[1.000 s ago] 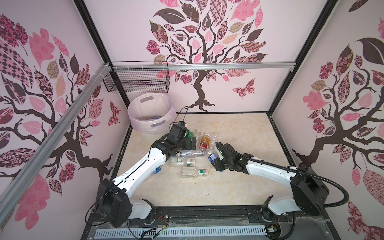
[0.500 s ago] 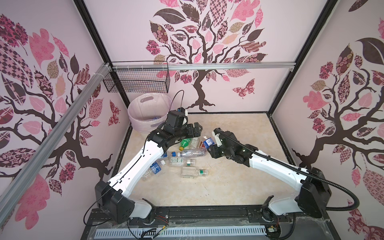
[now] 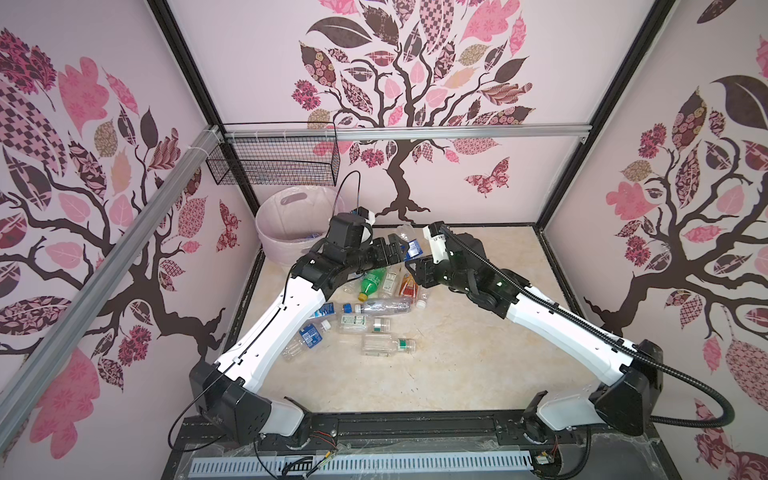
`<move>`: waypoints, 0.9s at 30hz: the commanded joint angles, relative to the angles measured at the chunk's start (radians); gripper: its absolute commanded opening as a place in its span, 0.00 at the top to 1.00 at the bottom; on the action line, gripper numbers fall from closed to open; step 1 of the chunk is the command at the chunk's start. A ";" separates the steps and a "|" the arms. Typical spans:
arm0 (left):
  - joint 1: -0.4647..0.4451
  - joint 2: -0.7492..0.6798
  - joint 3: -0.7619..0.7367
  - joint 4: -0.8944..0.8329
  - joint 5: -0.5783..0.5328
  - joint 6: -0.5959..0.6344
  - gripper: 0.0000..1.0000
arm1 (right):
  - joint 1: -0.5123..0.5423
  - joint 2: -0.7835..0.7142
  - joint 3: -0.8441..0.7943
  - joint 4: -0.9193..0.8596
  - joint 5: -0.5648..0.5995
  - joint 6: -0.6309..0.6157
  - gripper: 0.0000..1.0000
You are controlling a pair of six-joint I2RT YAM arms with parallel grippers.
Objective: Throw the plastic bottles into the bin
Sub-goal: 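Lift the water bottle upright with the right gripper toward the left gripper, then grasp the water bottle's top with the left gripper while the right holds it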
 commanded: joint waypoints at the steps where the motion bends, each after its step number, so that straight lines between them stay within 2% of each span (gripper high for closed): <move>1: 0.006 0.025 0.055 0.042 0.020 -0.023 0.03 | -0.003 0.009 0.034 0.015 -0.023 -0.008 0.47; 4: 0.010 0.034 0.059 0.063 0.026 -0.042 0.04 | -0.002 0.008 0.036 0.019 -0.031 -0.009 0.46; 14: 0.017 0.057 0.043 0.147 0.061 -0.093 0.19 | -0.003 0.004 0.018 0.057 -0.072 -0.008 0.46; 20: 0.017 0.053 0.023 0.176 0.055 -0.095 0.30 | -0.001 0.008 0.008 0.067 -0.086 -0.004 0.45; 27: 0.018 0.050 0.003 0.188 0.041 -0.087 0.36 | -0.002 0.009 0.003 0.071 -0.087 -0.008 0.43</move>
